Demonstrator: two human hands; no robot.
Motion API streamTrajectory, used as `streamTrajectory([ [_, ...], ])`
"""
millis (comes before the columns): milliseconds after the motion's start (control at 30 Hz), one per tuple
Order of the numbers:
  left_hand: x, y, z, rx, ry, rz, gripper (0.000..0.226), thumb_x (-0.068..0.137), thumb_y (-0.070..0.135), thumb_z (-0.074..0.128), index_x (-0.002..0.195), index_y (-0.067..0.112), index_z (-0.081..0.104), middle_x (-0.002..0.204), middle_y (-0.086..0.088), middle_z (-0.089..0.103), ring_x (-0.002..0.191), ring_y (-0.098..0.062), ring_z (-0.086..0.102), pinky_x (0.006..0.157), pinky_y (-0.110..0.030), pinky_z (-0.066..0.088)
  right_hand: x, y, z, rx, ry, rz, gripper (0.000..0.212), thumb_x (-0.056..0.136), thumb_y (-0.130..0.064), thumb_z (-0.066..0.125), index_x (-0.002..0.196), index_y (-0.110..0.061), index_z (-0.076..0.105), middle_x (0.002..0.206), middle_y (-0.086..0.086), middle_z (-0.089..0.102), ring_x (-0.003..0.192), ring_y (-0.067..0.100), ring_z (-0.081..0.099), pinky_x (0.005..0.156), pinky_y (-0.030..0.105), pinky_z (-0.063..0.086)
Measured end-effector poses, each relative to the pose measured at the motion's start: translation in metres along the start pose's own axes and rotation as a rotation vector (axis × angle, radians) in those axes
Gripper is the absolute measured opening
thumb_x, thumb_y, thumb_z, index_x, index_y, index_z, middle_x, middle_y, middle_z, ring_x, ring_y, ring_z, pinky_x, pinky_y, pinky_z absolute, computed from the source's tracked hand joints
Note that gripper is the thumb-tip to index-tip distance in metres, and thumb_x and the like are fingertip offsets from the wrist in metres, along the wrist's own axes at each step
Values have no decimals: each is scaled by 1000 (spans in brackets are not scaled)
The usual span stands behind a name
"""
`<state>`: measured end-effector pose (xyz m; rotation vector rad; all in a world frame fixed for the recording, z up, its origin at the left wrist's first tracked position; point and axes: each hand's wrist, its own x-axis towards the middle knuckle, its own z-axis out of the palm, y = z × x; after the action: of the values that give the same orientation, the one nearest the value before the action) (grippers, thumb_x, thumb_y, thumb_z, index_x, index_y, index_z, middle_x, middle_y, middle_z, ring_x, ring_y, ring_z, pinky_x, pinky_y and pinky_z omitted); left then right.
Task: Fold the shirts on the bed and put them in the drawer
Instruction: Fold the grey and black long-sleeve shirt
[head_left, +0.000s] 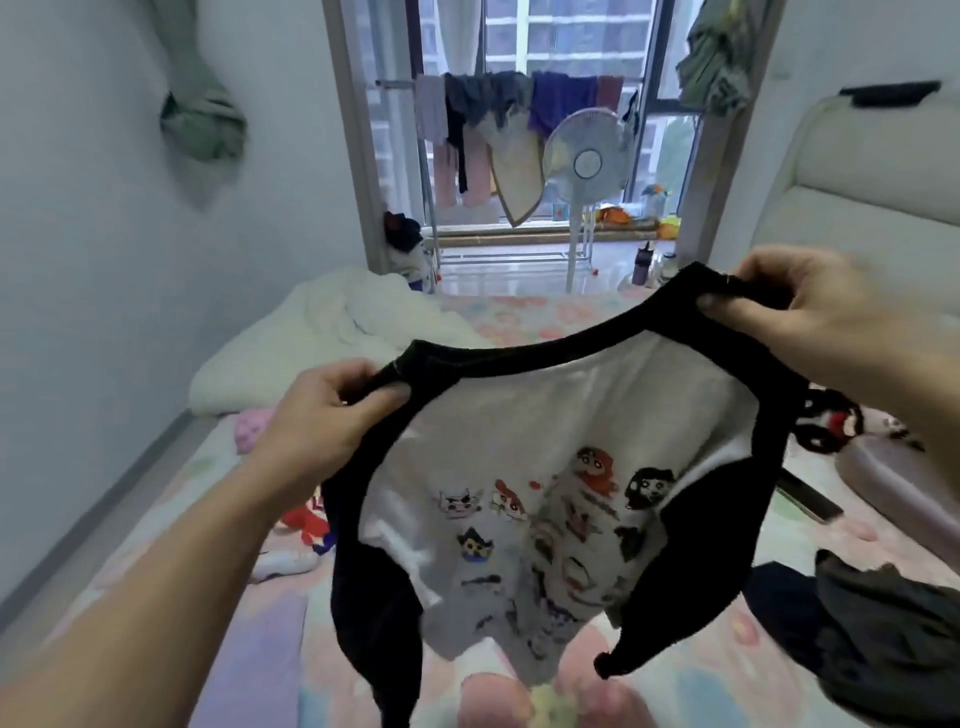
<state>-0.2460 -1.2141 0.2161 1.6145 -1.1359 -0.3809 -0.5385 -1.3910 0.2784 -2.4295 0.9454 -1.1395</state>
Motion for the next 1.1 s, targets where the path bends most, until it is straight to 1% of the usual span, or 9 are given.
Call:
streamTrajectory([
  [233, 47, 83, -67, 438, 59, 301, 22, 77, 26, 72, 62, 22, 56, 51, 9, 54, 46, 2, 46, 42, -8, 31, 15, -19, -33, -30, -81, -4, 18, 89, -18, 57, 73, -25, 60, 53, -14, 58, 45, 2, 47, 43, 13, 33],
  [367, 47, 76, -65, 770, -150, 236, 17, 86, 22, 62, 74, 12, 57, 63, -5, 53, 65, -22, 48, 52, -10, 30, 7, -21, -27, -205, -93, -19, 33, 90, -20, 58, 59, -27, 48, 50, -9, 48, 52, 7, 49, 48, 13, 32],
  [533, 38, 68, -73, 665, 95, 316, 20, 91, 14, 55, 72, 8, 59, 57, -9, 47, 57, -23, 42, 51, -7, 30, -21, -16, -27, -205, -75, -86, 39, 86, -13, 60, 58, -35, 48, 58, -28, 51, 59, -27, 43, 60, -1, 31],
  [633, 30, 56, -64, 629, -18, 259, 28, 94, 17, 50, 66, 15, 51, 56, -9, 50, 54, -17, 42, 51, -8, 32, -34, -12, -27, -234, -51, -68, 42, 87, -14, 61, 56, -39, 47, 49, -7, 48, 54, 2, 52, 54, 23, 28],
  [700, 25, 50, -62, 564, -158, 191, 20, 90, 32, 56, 73, 22, 55, 63, -11, 61, 52, -14, 45, 51, -11, 34, -40, -14, -27, -256, -61, -69, 18, 87, -21, 60, 70, -21, 64, 60, 0, 57, 64, 22, 59, 55, 25, 23],
  [767, 18, 50, -67, 512, -310, 123, 27, 71, 54, 67, 77, 33, 51, 59, -2, 61, 49, -10, 47, 52, -18, 39, -49, -16, -32, -223, -118, -53, 46, 83, -55, 52, 76, -12, 66, 67, 4, 64, 71, 12, 61, 57, 22, 28],
  [833, 15, 52, -73, 633, -403, 160, 36, 61, 52, 73, 80, 39, 45, 56, 2, 57, 51, -9, 48, 54, -21, 38, -57, -18, -37, -236, -212, -8, 55, 64, -81, 44, 75, -28, 58, 64, -14, 58, 63, -2, 54, 57, 16, 35],
  [967, 7, 52, -76, 830, -349, 371, 41, 75, 19, 68, 85, 38, 32, 64, -1, 56, 57, -14, 47, 56, -29, 38, -72, -17, -39, -506, -153, -121, 52, 57, -51, 63, 98, -27, 41, 71, -9, 48, 60, 26, 58, 54, 29, 33],
  [1100, -8, 63, -78, 749, -249, 575, 35, 68, 41, 62, 89, 38, 33, 70, 5, 49, 59, -8, 45, 57, -19, 36, -78, -20, -44, -507, -20, -311, 43, 54, -37, 53, 90, -16, 41, 74, -8, 41, 45, 24, 47, 42, 27, 34],
])
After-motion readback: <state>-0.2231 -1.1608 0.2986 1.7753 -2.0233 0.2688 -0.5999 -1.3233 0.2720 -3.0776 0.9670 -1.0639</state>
